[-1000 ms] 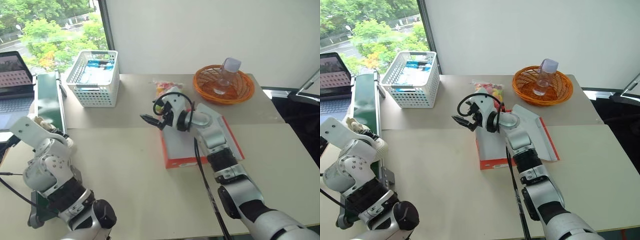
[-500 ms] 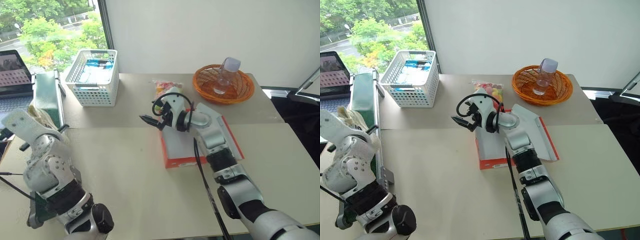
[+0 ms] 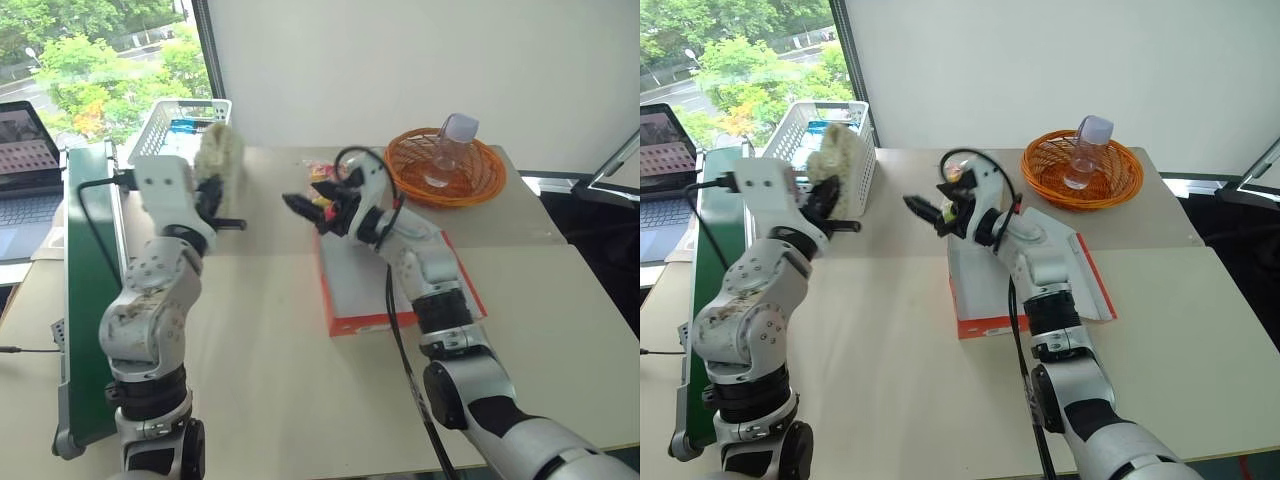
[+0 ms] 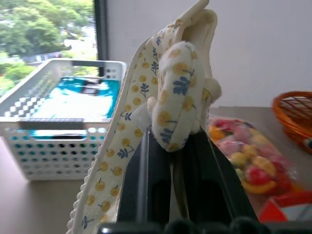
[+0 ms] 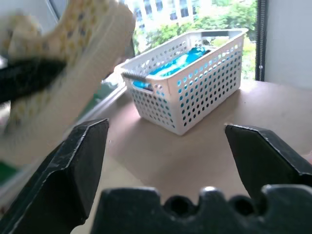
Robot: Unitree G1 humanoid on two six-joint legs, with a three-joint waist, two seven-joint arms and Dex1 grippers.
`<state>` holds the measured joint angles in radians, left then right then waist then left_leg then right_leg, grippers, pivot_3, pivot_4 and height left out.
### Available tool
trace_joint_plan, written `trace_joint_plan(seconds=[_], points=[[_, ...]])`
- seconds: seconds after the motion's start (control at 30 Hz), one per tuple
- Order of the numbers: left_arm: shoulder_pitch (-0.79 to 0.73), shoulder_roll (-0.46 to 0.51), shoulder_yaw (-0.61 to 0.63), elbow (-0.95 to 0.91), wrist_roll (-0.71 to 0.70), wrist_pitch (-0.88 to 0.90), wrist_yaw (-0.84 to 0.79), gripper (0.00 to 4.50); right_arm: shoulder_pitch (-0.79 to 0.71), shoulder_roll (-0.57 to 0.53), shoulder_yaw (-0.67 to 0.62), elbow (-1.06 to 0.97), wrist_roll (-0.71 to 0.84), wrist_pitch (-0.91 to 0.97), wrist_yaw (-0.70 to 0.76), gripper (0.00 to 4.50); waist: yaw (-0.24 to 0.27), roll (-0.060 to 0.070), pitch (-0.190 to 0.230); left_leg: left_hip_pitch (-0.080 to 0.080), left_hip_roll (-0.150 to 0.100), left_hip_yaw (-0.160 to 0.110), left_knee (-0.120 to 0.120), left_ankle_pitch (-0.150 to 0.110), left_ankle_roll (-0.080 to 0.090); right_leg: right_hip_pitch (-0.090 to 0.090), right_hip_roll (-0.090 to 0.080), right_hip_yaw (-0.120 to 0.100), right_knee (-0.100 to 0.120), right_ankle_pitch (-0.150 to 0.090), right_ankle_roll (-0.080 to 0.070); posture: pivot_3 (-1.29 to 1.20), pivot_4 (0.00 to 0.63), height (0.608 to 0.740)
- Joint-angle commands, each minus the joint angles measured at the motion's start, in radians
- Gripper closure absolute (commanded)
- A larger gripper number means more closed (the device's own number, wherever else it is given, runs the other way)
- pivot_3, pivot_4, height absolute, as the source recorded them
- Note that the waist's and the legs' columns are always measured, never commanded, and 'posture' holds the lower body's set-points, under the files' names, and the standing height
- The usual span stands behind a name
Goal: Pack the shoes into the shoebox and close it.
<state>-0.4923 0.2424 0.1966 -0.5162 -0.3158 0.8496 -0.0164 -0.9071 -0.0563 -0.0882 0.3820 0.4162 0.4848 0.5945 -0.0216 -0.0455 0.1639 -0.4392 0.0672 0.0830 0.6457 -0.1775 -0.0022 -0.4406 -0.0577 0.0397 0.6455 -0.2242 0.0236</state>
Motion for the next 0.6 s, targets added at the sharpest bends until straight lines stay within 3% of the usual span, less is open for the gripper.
trace_joint_plan(seconds=[0.03,0.2,0.6], points=[[-0.027,-0.011,-0.027,-0.041,-0.014,-0.001,-0.011,4.49,-0.041,-0.012,-0.097,-0.027,0.089,0.103,-0.077,0.0,-0.001,0.0,0.0,0.0,0.0,0.0,0.0,0.0,0.0,0.0,0.0,0.0,0.0,0.0,0.0,0.0,0.15,0.74],[-0.07,-0.057,-0.087,-0.023,-0.029,-0.002,-0.027,4.49,-0.054,-0.01,-0.266,0.046,0.225,0.266,-0.223,0.0,0.005,0.0,0.0,0.0,0.0,0.0,0.0,0.0,0.001,0.001,0.0,0.0,-0.001,0.0,0.0,0.0,0.15,0.74],[-0.104,-0.11,-0.137,0.041,-0.023,-0.041,-0.047,4.49,-0.041,0.019,-0.348,-0.083,0.426,0.413,-0.278,0.0,-0.002,0.0,0.0,-0.001,0.0,-0.001,0.0,0.0,0.002,0.0,0.001,0.0,-0.003,0.0,0.001,0.0,0.15,0.74]])
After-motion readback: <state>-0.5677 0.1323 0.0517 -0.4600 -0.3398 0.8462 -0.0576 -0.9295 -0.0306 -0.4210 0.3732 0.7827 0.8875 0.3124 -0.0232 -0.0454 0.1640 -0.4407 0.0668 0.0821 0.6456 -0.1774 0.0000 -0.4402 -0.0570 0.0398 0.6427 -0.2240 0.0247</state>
